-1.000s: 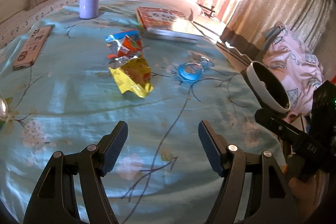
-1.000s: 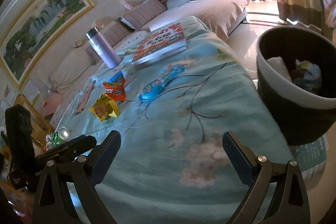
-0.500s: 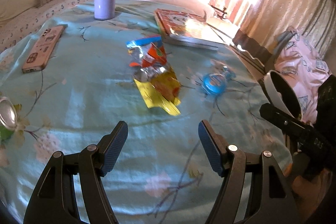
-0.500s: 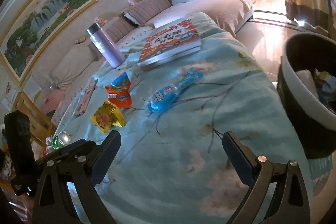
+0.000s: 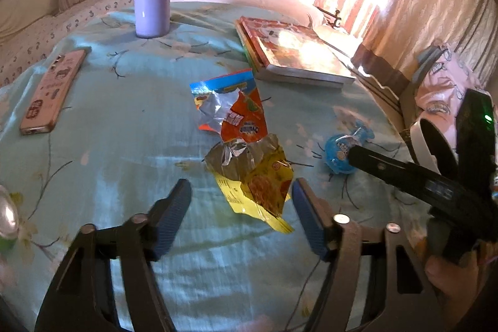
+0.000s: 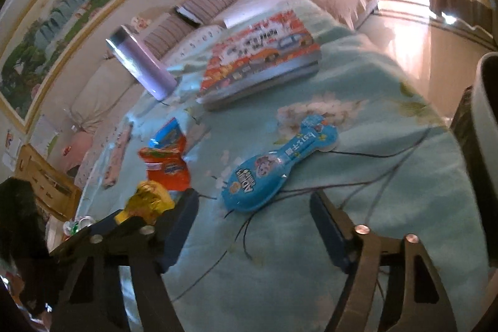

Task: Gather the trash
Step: 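Grasp the yellow snack bag with the left tool while the right tool grasps the blue toy, then carry the yellow bag in the left tool while the right tool carries the blue toy over the bin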

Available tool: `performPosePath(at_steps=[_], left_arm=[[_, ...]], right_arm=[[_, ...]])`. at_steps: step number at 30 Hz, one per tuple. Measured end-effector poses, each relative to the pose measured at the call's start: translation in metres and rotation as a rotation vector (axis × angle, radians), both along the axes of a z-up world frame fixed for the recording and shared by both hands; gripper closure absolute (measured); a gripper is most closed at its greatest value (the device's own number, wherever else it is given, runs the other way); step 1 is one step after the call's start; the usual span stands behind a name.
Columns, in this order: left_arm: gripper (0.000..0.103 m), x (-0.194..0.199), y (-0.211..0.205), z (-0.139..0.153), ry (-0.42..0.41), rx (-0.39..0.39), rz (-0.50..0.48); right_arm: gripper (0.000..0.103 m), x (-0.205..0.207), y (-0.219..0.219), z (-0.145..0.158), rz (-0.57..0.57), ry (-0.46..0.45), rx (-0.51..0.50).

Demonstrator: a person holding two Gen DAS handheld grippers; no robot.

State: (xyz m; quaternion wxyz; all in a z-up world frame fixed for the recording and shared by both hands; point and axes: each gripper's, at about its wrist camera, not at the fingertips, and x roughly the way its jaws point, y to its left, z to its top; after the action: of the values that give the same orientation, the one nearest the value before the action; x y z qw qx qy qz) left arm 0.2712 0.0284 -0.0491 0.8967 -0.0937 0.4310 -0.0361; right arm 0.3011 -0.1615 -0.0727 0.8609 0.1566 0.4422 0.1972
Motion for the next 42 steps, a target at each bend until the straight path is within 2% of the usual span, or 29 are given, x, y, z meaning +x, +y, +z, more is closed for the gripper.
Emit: performPosePath(at_steps=[3, 4, 5, 7, 8, 11, 16, 26, 42], left_arm=[[0.059, 0.004, 0.000, -0.006, 0.016, -0.035, -0.024], [0.060, 0.005, 0.000, -0.007, 0.014, -0.038, -0.030], [0.062, 0.004, -0.002, -0.006, 0.010, -0.030, -0.036], [0.063, 0.002, -0.006, -0.004, 0.000, -0.011, -0.046], [0.064, 0.001, -0.007, -0.004, -0.004, -0.002, -0.050], [0.066, -0.004, -0.008, -0.001, -0.007, -0.009, -0.061], [0.067, -0.017, -0.013, 0.007, -0.023, -0.038, -0.084], [0.067, -0.040, -0.061, 0.025, -0.053, -0.062, -0.202], [0.068, -0.070, -0.145, 0.037, -0.074, -0.018, -0.364]], right_arm=[[0.034, 0.010, 0.008, -0.004, -0.018, -0.013, -0.030], [0.035, 0.014, 0.011, -0.004, -0.022, -0.015, -0.041], [0.041, 0.018, 0.013, -0.004, -0.028, -0.019, -0.048], [0.058, 0.023, 0.016, -0.005, -0.041, -0.026, -0.081], [0.072, 0.026, 0.016, -0.007, -0.048, -0.032, -0.095], [0.082, 0.028, 0.010, -0.006, -0.038, -0.031, -0.048], [0.085, 0.011, -0.001, -0.001, -0.030, -0.051, -0.005], [0.086, -0.035, -0.051, 0.018, -0.064, -0.100, 0.046], [0.086, -0.101, -0.130, 0.043, -0.179, -0.179, 0.079]])
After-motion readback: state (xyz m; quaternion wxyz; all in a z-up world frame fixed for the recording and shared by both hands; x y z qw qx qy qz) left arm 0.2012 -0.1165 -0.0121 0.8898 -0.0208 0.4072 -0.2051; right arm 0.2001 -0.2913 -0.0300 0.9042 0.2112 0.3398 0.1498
